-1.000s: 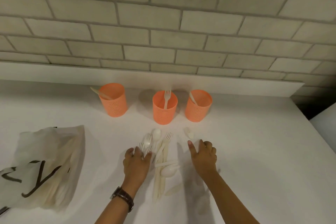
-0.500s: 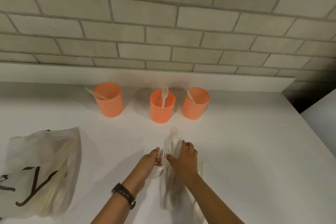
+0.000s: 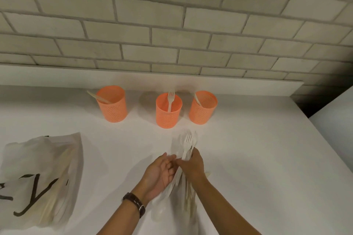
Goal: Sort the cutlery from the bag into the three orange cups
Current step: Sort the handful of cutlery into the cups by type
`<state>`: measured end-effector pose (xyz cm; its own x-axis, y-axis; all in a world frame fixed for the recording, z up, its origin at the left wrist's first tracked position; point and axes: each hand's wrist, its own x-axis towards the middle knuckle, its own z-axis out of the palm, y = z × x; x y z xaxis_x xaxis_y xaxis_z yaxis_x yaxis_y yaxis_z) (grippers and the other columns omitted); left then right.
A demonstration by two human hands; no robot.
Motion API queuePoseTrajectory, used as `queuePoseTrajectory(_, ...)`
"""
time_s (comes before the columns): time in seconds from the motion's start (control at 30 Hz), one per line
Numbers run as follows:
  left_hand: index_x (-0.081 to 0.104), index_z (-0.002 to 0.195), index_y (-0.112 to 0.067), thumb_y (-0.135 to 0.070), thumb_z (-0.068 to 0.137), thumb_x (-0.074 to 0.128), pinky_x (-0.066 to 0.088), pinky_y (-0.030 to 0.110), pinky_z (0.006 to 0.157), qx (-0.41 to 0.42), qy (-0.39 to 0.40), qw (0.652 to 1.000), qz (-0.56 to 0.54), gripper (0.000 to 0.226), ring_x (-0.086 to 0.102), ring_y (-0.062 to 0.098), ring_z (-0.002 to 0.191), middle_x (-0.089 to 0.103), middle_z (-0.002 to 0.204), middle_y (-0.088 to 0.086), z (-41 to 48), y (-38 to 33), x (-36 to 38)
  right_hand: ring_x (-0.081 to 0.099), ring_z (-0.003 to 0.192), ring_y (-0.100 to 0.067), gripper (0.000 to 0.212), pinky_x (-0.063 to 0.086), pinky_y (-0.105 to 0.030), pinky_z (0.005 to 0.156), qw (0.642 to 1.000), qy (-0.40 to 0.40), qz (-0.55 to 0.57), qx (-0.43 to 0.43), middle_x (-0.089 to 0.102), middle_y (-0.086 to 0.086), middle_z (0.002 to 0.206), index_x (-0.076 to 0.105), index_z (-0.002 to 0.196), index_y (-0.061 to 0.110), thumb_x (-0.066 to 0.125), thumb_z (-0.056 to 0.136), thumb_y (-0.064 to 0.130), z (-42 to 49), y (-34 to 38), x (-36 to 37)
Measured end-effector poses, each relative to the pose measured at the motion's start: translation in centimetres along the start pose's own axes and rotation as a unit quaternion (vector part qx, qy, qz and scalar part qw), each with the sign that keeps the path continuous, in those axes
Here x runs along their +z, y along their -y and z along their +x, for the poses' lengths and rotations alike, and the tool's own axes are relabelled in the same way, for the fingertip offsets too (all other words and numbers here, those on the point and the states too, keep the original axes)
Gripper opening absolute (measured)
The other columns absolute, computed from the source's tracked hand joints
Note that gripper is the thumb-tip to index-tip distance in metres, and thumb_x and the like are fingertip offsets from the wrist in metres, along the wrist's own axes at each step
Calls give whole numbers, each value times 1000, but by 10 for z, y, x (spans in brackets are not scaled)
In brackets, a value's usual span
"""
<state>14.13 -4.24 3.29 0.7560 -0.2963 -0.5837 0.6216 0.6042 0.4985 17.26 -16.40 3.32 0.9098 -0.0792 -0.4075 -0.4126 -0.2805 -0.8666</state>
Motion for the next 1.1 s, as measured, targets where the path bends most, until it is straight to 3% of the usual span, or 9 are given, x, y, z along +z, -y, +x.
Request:
queuePoseTrajectory(0.2,38,134,-25,-13,96,43,47,25,92,109,20,984,143,40,56,15,117,56,131,3,-16,-11,23,69,91,-28,28,57,-38,80,961,120,247,23,71,-16,101,60,114,8,64,87,7,5,12,-21)
queuePoseTrajectory(0.4,48,126,-36,-5,92,48,44,23,97,271,-52,919,283,46,54,4,118,53,131,-20,-35,-12,28,58,51,-20,22,53,-32,57,952,3,302,-56,61,-8,67,56,110,15,60,89,9,5,36,-27)
queuePoseTrajectory(0.5,52,117,-34,0,93,44,45,7,85,291,-92,889,342,43,59,-2,106,55,123,-18,-40,-11,12,53,51,-16,27,51,-29,52,930,-62,354,-72,57,-5,71,53,115,14,56,90,3,5,44,-48)
queuePoseTrajectory(0.57,53,108,-39,8,91,38,46,11,86,294,-126,850,419,52,57,0,105,56,121,-15,-40,-4,-3,52,52,-16,30,51,-29,53,916,-84,383,-85,55,-4,71,52,117,14,54,90,1,3,48,-65)
queuePoseTrajectory(0.67,53,109,-44,18,81,32,36,17,104,319,-95,728,600,72,51,2,115,52,124,-16,-36,11,-28,49,51,-14,30,48,-29,53,897,-103,419,-94,52,-3,70,50,114,15,51,88,-1,0,48,-91)
queuePoseTrajectory(0.77,47,127,-41,16,73,24,17,11,109,326,28,556,764,82,35,5,127,40,138,-14,-28,12,-40,47,50,-14,30,46,-28,51,891,-106,431,-95,50,-2,70,49,112,15,50,88,-2,-5,43,-112)
queuePoseTrajectory(0.9,36,138,-35,-3,80,27,15,32,112,355,154,309,869,67,31,7,130,41,141,-12,-8,-2,-43,44,50,-13,28,45,-26,51,889,-109,435,-89,47,-1,69,49,111,17,49,88,0,-14,28,-129)
queuePoseTrajectory(1.0,45,128,-30,-10,80,39,24,31,106,382,223,205,873,52,45,10,117,57,120,-10,7,-15,-38,44,51,-13,28,45,-26,51,891,-116,432,-79,47,-1,69,49,112,17,49,89,1,-22,15,-136)
queuePoseTrajectory(1.1,53,111,-26,-9,82,35,30,26,96,385,273,146,870,38,51,13,103,59,102,-10,14,-27,-28,46,51,-13,29,46,-25,51,891,-124,430,-70,47,-1,69,48,114,17,48,90,1,-26,4,-142)
